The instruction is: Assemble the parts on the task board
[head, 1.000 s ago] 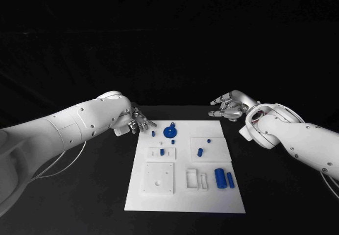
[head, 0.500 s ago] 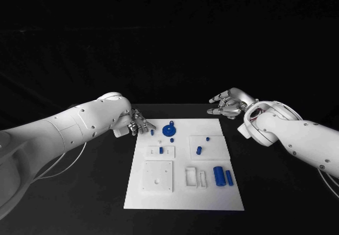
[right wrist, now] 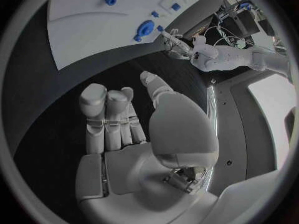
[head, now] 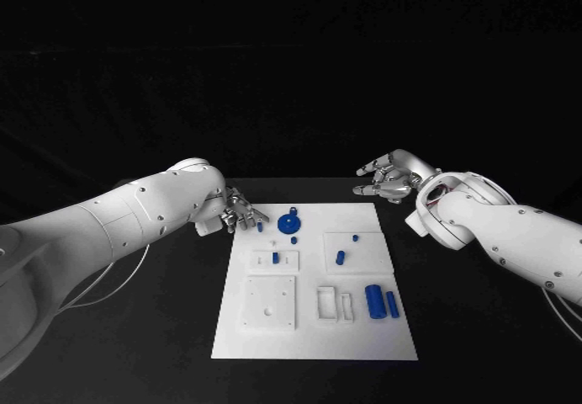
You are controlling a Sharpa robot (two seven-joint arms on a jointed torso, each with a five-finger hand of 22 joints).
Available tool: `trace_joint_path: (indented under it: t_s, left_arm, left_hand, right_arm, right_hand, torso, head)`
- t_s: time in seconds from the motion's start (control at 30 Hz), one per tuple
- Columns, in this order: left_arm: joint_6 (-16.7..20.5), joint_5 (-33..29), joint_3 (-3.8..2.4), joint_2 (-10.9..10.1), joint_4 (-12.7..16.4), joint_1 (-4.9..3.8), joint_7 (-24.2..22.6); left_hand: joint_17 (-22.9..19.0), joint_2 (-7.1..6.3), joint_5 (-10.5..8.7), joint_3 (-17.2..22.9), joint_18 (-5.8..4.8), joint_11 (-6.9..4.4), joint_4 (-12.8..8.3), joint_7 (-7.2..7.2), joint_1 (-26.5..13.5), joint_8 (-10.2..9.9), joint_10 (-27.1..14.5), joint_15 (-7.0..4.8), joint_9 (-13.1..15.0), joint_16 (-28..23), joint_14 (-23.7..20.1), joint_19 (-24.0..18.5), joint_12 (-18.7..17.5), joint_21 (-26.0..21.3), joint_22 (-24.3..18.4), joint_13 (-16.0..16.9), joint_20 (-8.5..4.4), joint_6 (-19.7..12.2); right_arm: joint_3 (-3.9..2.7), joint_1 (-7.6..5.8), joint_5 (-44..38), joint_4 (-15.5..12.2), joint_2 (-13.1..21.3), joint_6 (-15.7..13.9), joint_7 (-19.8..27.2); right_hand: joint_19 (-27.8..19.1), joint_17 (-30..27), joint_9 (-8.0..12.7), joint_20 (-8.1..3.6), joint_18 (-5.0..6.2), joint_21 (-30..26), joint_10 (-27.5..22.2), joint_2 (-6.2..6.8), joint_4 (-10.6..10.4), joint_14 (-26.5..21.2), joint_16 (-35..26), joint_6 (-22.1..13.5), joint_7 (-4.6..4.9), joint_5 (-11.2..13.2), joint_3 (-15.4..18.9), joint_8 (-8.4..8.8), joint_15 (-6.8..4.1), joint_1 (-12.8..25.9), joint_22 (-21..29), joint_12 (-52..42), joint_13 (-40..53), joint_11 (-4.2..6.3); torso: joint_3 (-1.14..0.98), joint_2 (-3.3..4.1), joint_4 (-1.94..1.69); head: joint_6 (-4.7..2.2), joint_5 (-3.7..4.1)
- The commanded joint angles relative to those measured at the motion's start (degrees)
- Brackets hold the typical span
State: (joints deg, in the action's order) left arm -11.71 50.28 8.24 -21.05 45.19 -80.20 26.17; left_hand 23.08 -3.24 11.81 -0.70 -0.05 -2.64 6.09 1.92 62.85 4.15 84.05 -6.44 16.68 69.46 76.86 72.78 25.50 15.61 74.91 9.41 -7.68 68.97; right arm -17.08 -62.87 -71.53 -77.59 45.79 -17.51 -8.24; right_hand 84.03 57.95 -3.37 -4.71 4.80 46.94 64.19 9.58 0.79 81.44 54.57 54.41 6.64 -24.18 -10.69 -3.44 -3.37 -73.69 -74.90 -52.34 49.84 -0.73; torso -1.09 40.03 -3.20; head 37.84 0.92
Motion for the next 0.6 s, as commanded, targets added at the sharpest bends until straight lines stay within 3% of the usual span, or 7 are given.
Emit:
trace_joint_path:
  t_s: [0.03, 0.3, 0.6]
  left_arm:
    - [-1.17, -0.67, -0.02, 0.34, -0.41, 0.11, -0.96]
    - [-1.29, -0.81, -0.02, 0.88, -1.31, 0.54, -1.19]
    - [-1.01, -0.98, -0.02, 1.44, -2.26, 1.11, -1.34]
  left_hand:
    - [-0.06, 0.71, 0.22, 0.05, 0.05, 0.29, -0.52, 0.10, -0.02, -0.29, 2.54, 0.00, -0.11, 0.15, -0.44, -0.15, -0.28, -0.20, 1.10, 0.06, 0.36, -0.48]
    - [-0.12, 2.98, 0.05, -1.53, 0.05, 0.29, -2.80, 0.10, 0.64, -0.30, 2.54, 0.00, -0.39, 0.19, -0.44, -0.10, -0.39, -0.32, 1.12, 0.07, 0.37, -0.43]
    - [-0.16, 4.47, -0.04, -2.34, 0.05, 0.25, -3.83, 0.06, 1.18, -0.29, 2.54, -0.01, -0.53, 0.16, -0.46, -0.07, -0.55, -0.40, 1.11, 0.03, 0.36, -0.38]
  right_arm:
    - [-0.05, 0.01, -0.10, -0.10, -0.10, 0.13, 0.42]
    - [-0.08, 0.01, -0.10, -0.12, -0.15, 0.13, 0.41]
    - [-0.11, 0.00, -0.10, -0.17, -0.17, 0.14, 0.40]
  right_hand:
    - [2.00, 0.07, -0.03, -0.08, 0.75, -0.35, -0.12, 0.10, 0.01, 0.05, -0.15, -0.41, 0.14, -0.09, 0.20, 0.06, -0.35, 0.31, -5.69, -0.10, -0.05, 0.34]
    - [2.03, 0.10, -0.04, -0.09, 0.73, -0.20, -0.09, 0.08, -0.06, 0.08, -0.14, -0.34, 0.13, -0.08, 0.24, 0.05, -0.36, 0.25, -5.72, -0.12, -0.05, 0.35]
    - [2.04, 0.10, -0.04, -0.09, 0.73, -0.17, -0.08, 0.08, -0.08, 0.09, -0.14, -0.32, 0.13, -0.08, 0.24, 0.05, -0.36, 0.23, -5.73, -0.12, -0.05, 0.35]
  torso:
    - [-0.02, 0.01, 0.03]
    - [-0.05, 0.00, -0.01]
    - [-0.07, 0.04, -0.02]
  head:
    - [-0.03, 0.01]
    - [0.01, 0.20]
    - [0.07, 0.37]
